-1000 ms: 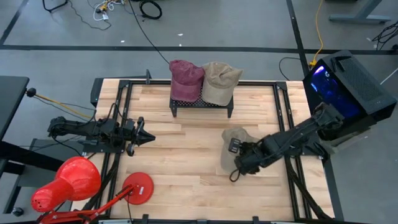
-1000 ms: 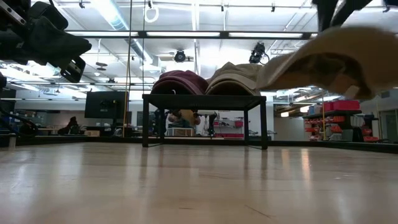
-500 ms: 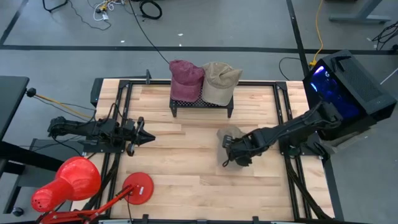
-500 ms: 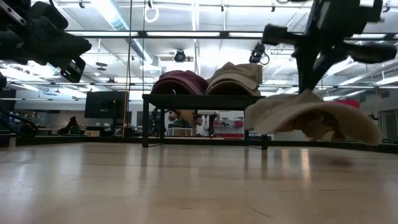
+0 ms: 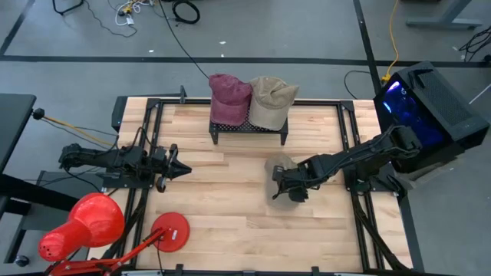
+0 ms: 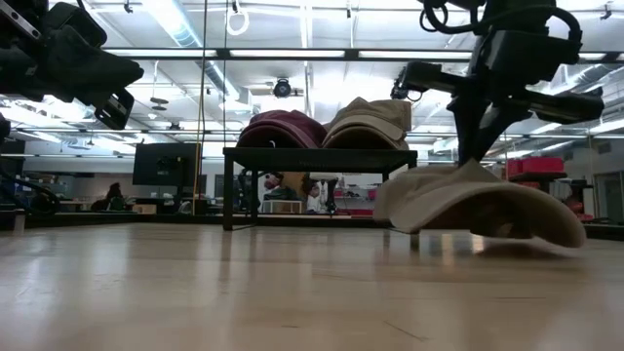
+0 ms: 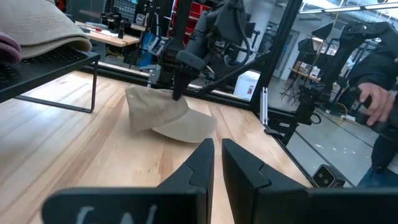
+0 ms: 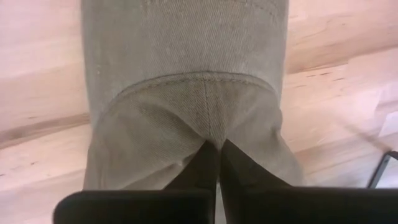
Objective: Pick & Place hat
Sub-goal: Stack the brown cap on top of the brown cap on the shelf
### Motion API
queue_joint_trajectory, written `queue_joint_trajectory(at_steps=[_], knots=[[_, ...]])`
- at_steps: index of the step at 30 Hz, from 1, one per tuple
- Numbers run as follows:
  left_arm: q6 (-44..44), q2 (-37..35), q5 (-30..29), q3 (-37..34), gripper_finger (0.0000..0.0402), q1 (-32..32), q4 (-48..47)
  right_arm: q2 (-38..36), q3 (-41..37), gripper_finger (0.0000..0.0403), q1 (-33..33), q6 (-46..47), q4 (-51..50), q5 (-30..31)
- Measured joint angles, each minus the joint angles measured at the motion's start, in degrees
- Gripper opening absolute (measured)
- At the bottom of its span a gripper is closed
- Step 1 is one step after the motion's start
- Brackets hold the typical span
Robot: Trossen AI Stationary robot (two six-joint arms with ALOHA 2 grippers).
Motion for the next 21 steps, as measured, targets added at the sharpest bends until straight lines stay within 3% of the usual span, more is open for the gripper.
queue_joint_trajectory(at_steps=[13, 21], knots=[[0.0, 0.0, 0.0, 0.0, 0.0039, 0.0, 0.0, 0.0, 0.0, 0.0051, 0.0, 4.2, 1.1, -2.2], [0.0, 0.0, 0.0, 0.0, 0.0039, 0.0, 0.0, -0.7, 0.0, 0.0106, 0.0, 9.6, 1.0, -4.5]])
